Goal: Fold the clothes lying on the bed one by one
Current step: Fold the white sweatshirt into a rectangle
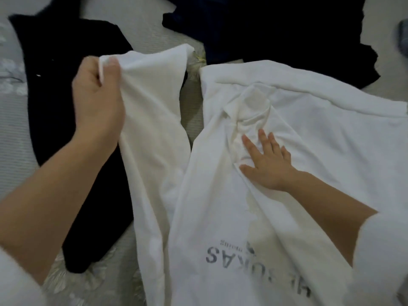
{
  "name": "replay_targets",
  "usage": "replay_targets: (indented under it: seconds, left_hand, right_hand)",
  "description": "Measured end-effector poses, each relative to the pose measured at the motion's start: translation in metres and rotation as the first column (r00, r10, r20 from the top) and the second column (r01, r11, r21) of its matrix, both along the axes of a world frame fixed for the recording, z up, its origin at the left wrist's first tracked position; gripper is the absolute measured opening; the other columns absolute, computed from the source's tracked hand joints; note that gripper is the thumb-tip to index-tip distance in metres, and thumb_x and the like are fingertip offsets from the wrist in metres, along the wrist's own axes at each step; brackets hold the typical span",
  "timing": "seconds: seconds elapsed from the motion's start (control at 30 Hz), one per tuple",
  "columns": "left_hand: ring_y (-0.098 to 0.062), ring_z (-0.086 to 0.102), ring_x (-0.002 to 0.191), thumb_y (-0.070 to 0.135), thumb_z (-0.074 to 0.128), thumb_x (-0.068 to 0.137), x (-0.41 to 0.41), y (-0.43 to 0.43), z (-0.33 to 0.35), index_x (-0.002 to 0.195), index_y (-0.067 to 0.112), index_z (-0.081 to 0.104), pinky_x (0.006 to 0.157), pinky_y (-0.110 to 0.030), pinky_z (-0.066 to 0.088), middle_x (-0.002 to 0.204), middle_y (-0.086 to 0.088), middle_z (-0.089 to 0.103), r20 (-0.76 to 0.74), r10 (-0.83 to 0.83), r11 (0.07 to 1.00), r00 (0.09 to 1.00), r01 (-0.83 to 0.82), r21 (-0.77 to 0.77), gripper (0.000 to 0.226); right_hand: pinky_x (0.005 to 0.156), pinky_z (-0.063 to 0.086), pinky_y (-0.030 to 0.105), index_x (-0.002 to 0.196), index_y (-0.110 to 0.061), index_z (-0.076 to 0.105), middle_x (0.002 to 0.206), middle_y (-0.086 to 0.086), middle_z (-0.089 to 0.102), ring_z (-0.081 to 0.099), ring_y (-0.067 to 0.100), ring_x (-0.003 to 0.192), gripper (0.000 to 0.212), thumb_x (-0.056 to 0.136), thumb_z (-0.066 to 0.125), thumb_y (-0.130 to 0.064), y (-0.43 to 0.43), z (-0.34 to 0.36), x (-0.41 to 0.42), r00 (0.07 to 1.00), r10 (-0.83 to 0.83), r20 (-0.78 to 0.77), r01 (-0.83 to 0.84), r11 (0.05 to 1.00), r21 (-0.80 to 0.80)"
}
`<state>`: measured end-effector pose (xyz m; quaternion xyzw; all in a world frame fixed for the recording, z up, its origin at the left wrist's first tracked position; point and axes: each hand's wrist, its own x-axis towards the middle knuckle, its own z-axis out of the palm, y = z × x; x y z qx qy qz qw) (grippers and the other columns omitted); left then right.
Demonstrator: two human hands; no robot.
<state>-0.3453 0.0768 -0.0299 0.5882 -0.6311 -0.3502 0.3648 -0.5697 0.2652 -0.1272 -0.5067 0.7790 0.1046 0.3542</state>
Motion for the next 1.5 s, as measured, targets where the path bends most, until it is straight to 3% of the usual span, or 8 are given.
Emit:
replay_targets:
  seconds: [0.13,0.33,0.5,0.7,0.83,0.93,1.1,1.5]
  left_hand:
    - [0.003,0.041,0.064,0.027,0.043,0.101,-0.018,0.043,0.031,0.083,0.02,0.048,0.059,-0.014,0.035,0.073,0.009,0.045,0.008,-0.345,0.923,0.939,0.341,-0.177,0.02]
    - [-0.028,0.046,0.12,0.019,0.05,0.095,-0.061,0.136,-0.01,0.093,0.006,0.057,0.099,-0.043,0.038,0.117,-0.01,0.056,0.239,-0.865,0.408,0.44,0.896,-0.174,0.015]
    - [-0.026,-0.031,0.139,0.019,0.052,0.09,-0.021,0.217,-0.083,0.149,0.023,0.023,0.114,-0.049,-0.02,0.161,-0.007,-0.009,0.547,-0.835,0.286,0.054,0.893,0.348,0.066]
    - [-0.032,0.016,0.143,0.014,0.049,0.071,0.057,0.214,-0.095,0.14,0.021,0.043,0.113,-0.051,0.005,0.153,-0.014,0.028,0.768,-0.558,0.616,0.316,0.778,0.127,0.07]
    - [-0.036,0.019,0.14,0.025,0.076,0.067,0.074,0.207,-0.092,0.142,0.026,0.035,0.106,-0.061,0.022,0.151,-0.014,0.027,0.725,-0.519,0.765,0.453,0.624,0.159,0.086]
    - [-0.035,0.012,0.141,0.032,0.081,0.065,0.067,0.208,-0.09,0.145,0.029,0.026,0.104,-0.066,0.023,0.152,-0.011,0.019,0.676,-0.503,0.843,0.539,0.477,0.248,0.097]
    - [-0.037,0.018,0.139,0.039,0.076,0.069,0.04,0.223,-0.089,0.144,0.029,0.025,0.106,-0.065,0.016,0.15,-0.014,0.024,0.651,-0.433,0.897,0.623,0.371,0.241,0.091]
    - [-0.021,0.051,0.103,0.015,0.047,0.083,0.059,0.228,-0.071,0.113,0.017,0.06,0.084,-0.041,0.038,0.108,-0.001,0.06,0.531,-0.381,0.92,0.757,0.367,0.137,0.032]
  right_hand:
    - [0.109,0.024,0.031,0.144,-0.026,0.037,0.15,-0.003,0.032,0.03,0.014,0.138,0.054,0.094,0.055,-0.036,0.01,0.028,0.002,0.878,-0.345,0.331,0.405,0.905,-0.131]
    - [0.068,0.05,0.026,0.093,-0.016,0.063,0.09,0.003,0.065,0.066,0.013,0.075,0.014,0.091,0.051,-0.024,0.032,0.062,-0.016,-0.016,-0.591,0.807,0.988,0.116,0.105]
    - [0.071,0.046,0.028,0.109,-0.016,0.06,0.106,0.004,0.06,0.06,0.022,0.096,0.025,0.086,0.055,-0.022,0.058,0.042,-0.002,0.085,-0.718,0.691,0.986,0.161,0.047]
    - [0.111,0.028,0.039,0.151,-0.023,0.013,0.153,0.003,0.018,0.022,0.02,0.139,0.104,0.071,0.075,-0.046,0.073,0.019,0.037,0.813,-0.519,0.263,0.576,0.783,-0.234]
    - [0.093,0.038,0.04,0.145,-0.014,0.03,0.138,0.016,0.039,0.043,0.034,0.119,0.067,0.087,0.062,-0.022,0.07,0.001,0.044,0.886,-0.463,-0.023,0.393,0.778,-0.489]
    - [0.081,0.038,0.03,0.12,-0.012,0.053,0.113,0.01,0.058,0.054,0.029,0.106,0.03,0.091,0.047,-0.009,0.058,0.013,0.033,0.707,-0.654,0.269,0.676,0.513,-0.528]
    - [0.076,0.058,0.034,0.098,-0.02,0.06,0.1,0.001,0.067,0.066,0.02,0.093,0.016,0.098,0.044,-0.023,0.035,0.072,-0.013,-0.234,-0.441,0.866,0.94,-0.329,0.086]
    - [0.057,0.059,0.032,0.124,-0.015,0.056,0.11,0.004,0.068,0.067,0.019,0.093,0.029,0.099,0.049,-0.026,0.122,0.053,-0.067,-0.395,-0.548,0.738,0.907,-0.362,0.217]
